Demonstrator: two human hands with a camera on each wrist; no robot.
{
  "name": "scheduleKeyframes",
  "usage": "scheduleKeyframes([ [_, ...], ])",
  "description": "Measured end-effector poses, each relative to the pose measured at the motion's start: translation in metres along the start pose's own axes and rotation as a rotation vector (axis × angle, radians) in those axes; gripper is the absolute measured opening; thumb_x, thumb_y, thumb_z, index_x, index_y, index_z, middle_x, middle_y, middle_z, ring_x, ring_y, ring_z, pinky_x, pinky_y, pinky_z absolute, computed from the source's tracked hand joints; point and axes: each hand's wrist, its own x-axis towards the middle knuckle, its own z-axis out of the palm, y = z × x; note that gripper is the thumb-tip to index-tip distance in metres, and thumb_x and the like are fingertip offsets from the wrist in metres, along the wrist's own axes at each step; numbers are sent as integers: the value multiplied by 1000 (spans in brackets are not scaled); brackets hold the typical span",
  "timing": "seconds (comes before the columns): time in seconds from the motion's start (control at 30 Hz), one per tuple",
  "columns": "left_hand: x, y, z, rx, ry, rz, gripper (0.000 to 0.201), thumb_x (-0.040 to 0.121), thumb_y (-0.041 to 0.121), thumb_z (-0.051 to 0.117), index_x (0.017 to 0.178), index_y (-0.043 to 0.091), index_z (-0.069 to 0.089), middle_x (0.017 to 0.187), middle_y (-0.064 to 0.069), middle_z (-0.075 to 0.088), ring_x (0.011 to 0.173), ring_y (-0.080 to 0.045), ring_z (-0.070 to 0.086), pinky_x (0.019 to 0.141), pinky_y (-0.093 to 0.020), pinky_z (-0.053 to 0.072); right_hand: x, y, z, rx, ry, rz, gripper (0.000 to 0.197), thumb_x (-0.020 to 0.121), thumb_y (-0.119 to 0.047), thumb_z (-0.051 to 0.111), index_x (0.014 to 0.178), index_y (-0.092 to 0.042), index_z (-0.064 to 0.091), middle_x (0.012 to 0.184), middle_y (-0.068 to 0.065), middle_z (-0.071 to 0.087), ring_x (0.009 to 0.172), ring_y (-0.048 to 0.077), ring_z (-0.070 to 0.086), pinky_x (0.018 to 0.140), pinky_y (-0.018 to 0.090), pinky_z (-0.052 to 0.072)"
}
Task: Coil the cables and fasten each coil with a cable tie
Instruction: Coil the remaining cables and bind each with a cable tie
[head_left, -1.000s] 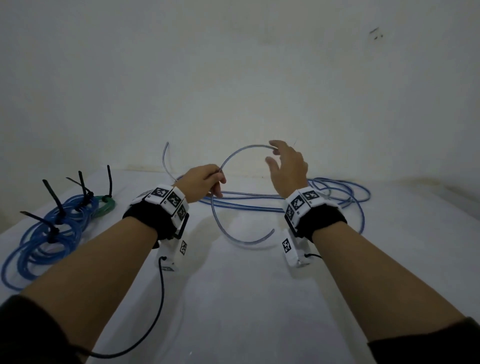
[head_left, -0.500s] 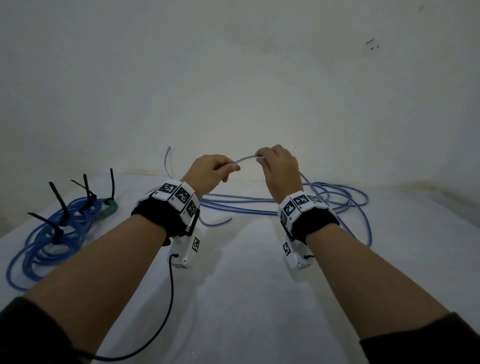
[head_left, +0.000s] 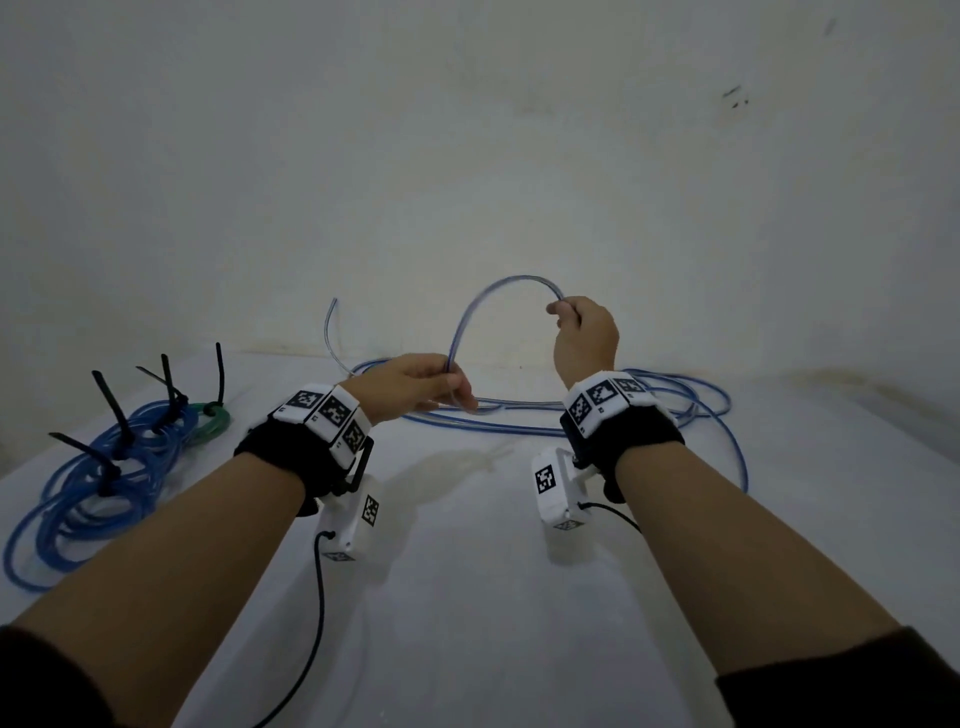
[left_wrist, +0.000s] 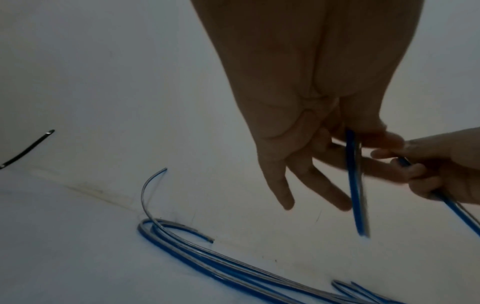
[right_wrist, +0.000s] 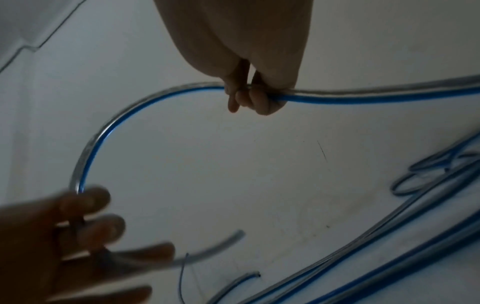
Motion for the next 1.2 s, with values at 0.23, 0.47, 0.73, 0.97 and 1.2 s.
scheduleKeyframes([
  [0.23, 12, 24, -3, -429, 351, 224, 27, 101, 19, 33, 96, 13, 59, 65, 0, 39, 57, -12, 45, 71, -27, 44, -20, 9, 3, 25, -238, 38, 16, 95, -6, 45, 106, -7, 56, 70, 1, 55, 63, 8, 52, 56, 14, 40],
  [0.47, 22, 32, 0, -349, 434, 259, 24, 98, 2, 34, 117, 0, 49, 79, -2, 52, 58, -4, 47, 68, -18, 49, -35, 9, 0, -118, -500, -32, 9, 88, -9, 57, 96, -12, 59, 77, 0, 57, 63, 6, 48, 57, 17, 37],
  [0.73, 22, 18, 2, 253, 569, 284, 30, 99, 25, 40, 102, 13, 66, 66, 6, 51, 62, -6, 48, 64, -15, 40, -44, 1, -4, -231, -672, -297, 14, 88, -9, 60, 96, -14, 70, 84, 0, 55, 69, 6, 48, 76, 26, 40],
  [0.97, 17, 11, -1, 499, 330, 149, 29, 99, 23, 41, 98, 10, 67, 73, 2, 63, 75, -17, 61, 78, -27, 48, -38, 2, -9, -338, -622, -420, 18, 92, -23, 55, 94, -32, 70, 98, -3, 63, 100, 18, 53, 95, 46, 34],
  [1.2, 16, 11, 10, 315, 361, 151, 43, 99, 34, 39, 69, 11, 62, 53, 0, 50, 44, -15, 48, 53, -21, 42, -37, -2, -8, -95, -602, -371, 15, 91, -29, 49, 89, -34, 64, 84, -8, 63, 83, 9, 55, 88, 42, 43],
])
